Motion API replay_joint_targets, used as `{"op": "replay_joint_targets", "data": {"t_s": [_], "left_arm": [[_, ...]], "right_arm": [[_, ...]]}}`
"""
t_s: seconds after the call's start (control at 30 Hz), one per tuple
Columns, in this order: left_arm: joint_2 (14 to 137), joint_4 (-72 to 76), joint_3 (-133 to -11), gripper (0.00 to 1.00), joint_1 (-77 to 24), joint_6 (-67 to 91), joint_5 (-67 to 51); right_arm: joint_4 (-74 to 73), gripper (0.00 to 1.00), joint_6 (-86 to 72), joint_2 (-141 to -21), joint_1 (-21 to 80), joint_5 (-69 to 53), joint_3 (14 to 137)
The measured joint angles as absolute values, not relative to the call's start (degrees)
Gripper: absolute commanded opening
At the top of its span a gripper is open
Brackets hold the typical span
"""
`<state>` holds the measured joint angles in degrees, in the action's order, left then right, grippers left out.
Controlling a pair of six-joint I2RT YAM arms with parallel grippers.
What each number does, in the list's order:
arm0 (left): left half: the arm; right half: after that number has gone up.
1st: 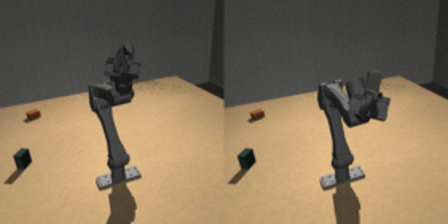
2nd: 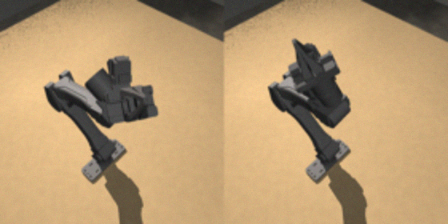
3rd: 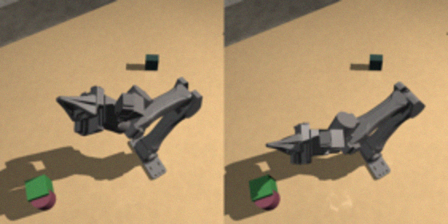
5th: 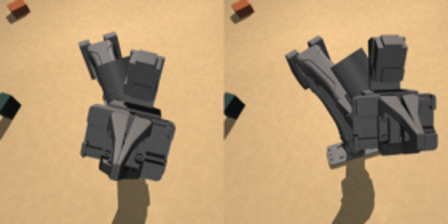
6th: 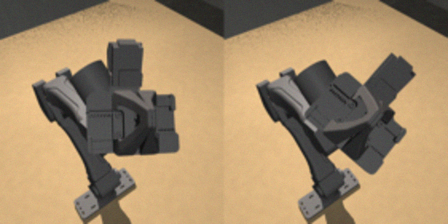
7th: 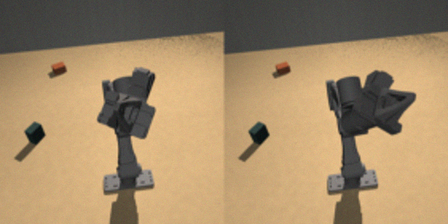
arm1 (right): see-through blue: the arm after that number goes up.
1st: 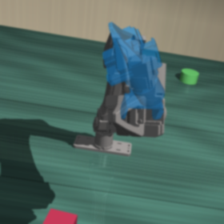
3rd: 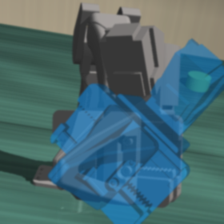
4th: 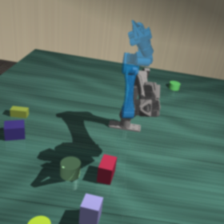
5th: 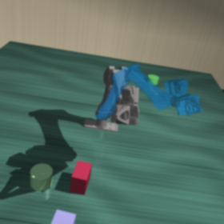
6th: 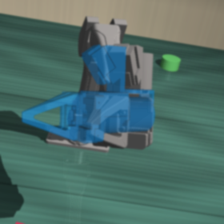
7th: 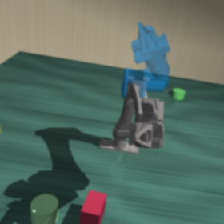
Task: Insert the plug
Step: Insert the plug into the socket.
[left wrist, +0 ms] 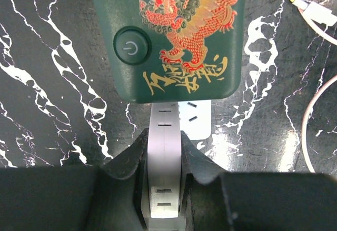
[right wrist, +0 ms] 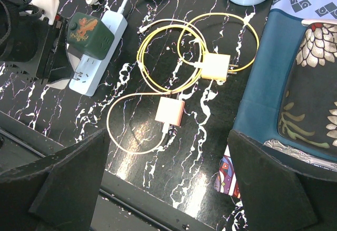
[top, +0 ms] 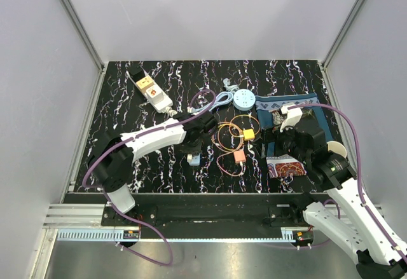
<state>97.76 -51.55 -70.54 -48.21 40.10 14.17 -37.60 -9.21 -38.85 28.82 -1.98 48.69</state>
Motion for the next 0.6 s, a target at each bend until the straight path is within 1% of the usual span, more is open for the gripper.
{"op": "replay_joint_targets", "data": {"t_s": [0.6], "left_arm": [[99.61, -53.39, -73.60, 0.00, -49.08, 40.64, 15.75]], "right_arm": [[-37.60, 0.99, -9.19, -38.74, 29.08, -1.96, 48.69]]}}
